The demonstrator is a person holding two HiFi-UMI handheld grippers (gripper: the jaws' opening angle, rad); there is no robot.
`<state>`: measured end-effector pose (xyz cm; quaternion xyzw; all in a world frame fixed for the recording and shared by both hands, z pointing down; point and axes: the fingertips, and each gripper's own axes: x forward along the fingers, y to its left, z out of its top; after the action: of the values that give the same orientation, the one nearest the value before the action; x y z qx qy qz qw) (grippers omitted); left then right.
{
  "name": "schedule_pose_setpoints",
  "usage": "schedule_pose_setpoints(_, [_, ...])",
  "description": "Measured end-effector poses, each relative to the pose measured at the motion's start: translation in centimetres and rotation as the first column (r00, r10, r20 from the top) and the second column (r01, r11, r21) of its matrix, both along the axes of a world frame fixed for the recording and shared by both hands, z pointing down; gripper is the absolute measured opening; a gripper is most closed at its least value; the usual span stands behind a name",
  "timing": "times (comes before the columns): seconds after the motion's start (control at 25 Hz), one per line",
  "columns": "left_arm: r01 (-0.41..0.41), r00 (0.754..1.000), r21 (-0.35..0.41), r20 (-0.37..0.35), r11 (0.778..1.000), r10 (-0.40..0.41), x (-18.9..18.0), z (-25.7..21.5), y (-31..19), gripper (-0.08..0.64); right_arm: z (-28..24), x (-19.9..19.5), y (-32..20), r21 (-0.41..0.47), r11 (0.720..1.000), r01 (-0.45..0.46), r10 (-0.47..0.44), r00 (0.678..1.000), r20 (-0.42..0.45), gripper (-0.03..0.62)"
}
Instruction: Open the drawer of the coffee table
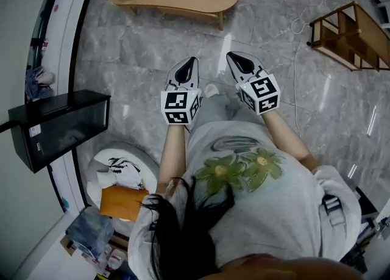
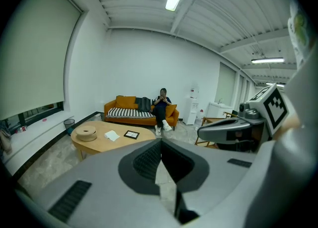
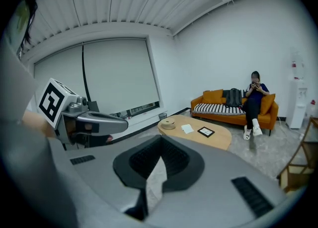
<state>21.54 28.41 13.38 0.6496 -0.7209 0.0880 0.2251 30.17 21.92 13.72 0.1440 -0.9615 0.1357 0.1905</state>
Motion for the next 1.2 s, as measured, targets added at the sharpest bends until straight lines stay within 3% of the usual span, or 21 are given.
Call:
schedule_pose_setpoints(0.28, [-0.072, 0.997, -0.009, -0.038, 0.997, 0.072, -3.0, 1.8, -1.7, 0.015, 1.5, -2.4, -1.2, 0.004, 0.998, -0.065, 0.066, 0.997, -0.045, 0.008])
schedule_pose_setpoints(0.64, [-0.091, 0.992, -0.048, -0.087, 0.995, 0.087, -7.1, 4.6, -4.4, 0.015, 3.4, -5.9, -4.2, -0.013, 0.997, -0.082, 0.081, 0.992, -0.092, 0.009])
schedule_pose_setpoints(1.0, [-0.137, 0.989, -0.094, -0.067, 0.986, 0.131, -13.5, 5.4, -11.6, 0.015, 5.4, -12.1, -10.0, -0.053, 0.998, -0.041, 0.035, 0.993, -0.113, 0.008])
schedule_pose_setpoints(1.2, [-0.120, 0.992, -0.132, -0.054, 0.984, 0.113, -17.0, 6.1, -14.4, 0.015, 6.4, -14.9, -12.7, -0.076, 0.997, -0.001, -0.008, 0.993, -0.120, 0.009])
